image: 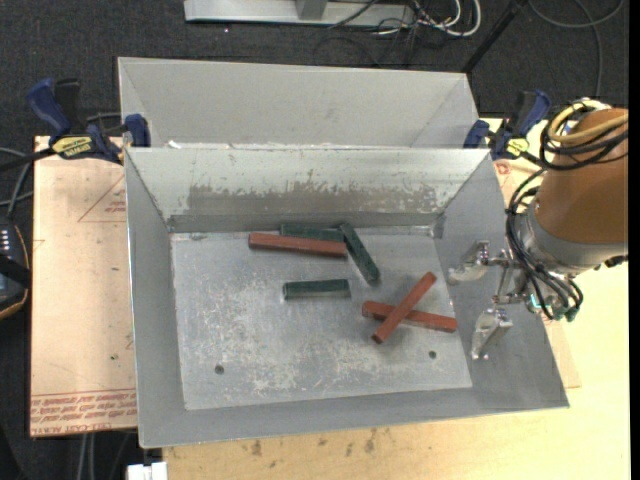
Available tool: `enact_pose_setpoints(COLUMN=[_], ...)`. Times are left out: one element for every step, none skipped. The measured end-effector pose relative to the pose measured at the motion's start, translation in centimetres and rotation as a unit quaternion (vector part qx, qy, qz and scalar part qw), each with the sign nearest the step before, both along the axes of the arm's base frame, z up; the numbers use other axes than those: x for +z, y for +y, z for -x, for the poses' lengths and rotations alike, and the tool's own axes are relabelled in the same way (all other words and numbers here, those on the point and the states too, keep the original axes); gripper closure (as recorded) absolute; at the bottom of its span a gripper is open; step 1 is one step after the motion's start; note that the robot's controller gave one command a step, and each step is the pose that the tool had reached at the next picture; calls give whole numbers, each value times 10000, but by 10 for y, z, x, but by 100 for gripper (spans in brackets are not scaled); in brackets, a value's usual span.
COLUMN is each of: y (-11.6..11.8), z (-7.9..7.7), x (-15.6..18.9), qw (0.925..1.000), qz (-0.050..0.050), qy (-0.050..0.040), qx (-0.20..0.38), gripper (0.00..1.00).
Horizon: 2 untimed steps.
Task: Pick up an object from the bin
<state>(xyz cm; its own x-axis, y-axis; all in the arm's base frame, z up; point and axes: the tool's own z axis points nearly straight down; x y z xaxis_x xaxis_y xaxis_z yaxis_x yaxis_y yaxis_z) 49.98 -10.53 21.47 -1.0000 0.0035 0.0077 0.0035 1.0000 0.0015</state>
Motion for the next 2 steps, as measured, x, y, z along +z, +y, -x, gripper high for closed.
enact_pose_setpoints(y=[1,3], z=[-2,-7], x=[4,-45], qw=[10000,9996], qz=[7,9], qy=[-40,-73], qx=[17,-290], gripper=[0,0])
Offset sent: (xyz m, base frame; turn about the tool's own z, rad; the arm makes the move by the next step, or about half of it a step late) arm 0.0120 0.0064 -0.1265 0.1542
